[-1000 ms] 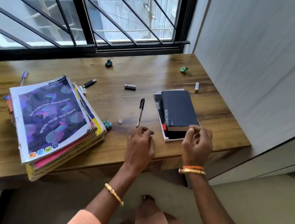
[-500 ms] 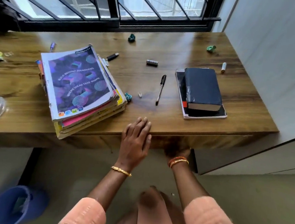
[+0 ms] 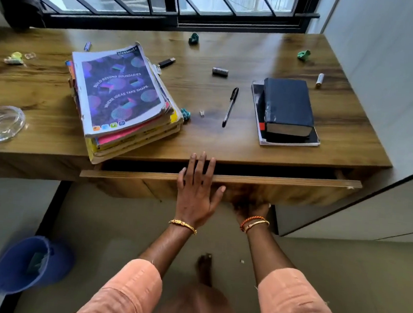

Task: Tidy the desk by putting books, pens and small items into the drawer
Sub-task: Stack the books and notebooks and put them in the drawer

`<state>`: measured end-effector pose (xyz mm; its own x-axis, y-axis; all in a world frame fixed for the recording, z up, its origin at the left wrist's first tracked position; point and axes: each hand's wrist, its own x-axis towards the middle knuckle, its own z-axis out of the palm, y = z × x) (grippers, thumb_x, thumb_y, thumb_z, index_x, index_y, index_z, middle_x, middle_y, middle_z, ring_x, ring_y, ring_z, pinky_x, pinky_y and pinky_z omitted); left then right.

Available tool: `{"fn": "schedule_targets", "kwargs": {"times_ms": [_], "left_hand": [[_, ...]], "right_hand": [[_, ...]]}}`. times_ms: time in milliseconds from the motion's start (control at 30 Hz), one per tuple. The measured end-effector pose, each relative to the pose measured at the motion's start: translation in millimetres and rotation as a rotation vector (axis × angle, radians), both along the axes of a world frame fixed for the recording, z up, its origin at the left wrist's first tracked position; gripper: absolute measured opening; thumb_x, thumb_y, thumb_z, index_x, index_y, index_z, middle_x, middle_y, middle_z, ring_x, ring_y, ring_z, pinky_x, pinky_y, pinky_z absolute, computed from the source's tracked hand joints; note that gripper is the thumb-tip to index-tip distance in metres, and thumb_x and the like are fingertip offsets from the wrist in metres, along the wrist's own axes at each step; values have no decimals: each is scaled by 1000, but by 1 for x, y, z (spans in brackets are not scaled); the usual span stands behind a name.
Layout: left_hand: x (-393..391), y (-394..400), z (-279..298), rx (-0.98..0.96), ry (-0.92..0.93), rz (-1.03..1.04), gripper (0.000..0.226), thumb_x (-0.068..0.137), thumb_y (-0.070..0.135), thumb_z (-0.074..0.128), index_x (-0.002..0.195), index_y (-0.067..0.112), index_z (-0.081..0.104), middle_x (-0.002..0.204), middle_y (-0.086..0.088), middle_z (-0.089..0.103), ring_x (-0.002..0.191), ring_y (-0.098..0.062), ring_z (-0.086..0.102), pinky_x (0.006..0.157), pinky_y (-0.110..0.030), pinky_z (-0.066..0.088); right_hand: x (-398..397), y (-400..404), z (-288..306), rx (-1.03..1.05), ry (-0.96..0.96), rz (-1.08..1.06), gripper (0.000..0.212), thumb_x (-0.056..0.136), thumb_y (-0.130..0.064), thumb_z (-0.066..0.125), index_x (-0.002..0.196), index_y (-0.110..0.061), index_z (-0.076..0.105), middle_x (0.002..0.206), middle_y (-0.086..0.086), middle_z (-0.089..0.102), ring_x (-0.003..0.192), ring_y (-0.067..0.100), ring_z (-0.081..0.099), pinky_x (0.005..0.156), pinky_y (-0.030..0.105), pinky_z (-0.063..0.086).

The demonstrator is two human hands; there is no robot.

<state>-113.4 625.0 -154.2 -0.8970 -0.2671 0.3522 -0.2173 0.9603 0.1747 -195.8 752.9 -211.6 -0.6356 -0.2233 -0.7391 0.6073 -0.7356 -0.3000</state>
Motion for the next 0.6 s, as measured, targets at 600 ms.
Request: {"fn": "schedule_targets", "kwargs": {"times_ms": [600], "left_hand": [[121,57,56,320,-339,24,44,93,56,41,97,21,66,97,0,64,92,-19,56,80,-34,36]], "right_hand": [[118,44,126,1613,889,905,21,86,-31,53,89,-16,67,91,9,69,86,28,62,67,27,42]]}}
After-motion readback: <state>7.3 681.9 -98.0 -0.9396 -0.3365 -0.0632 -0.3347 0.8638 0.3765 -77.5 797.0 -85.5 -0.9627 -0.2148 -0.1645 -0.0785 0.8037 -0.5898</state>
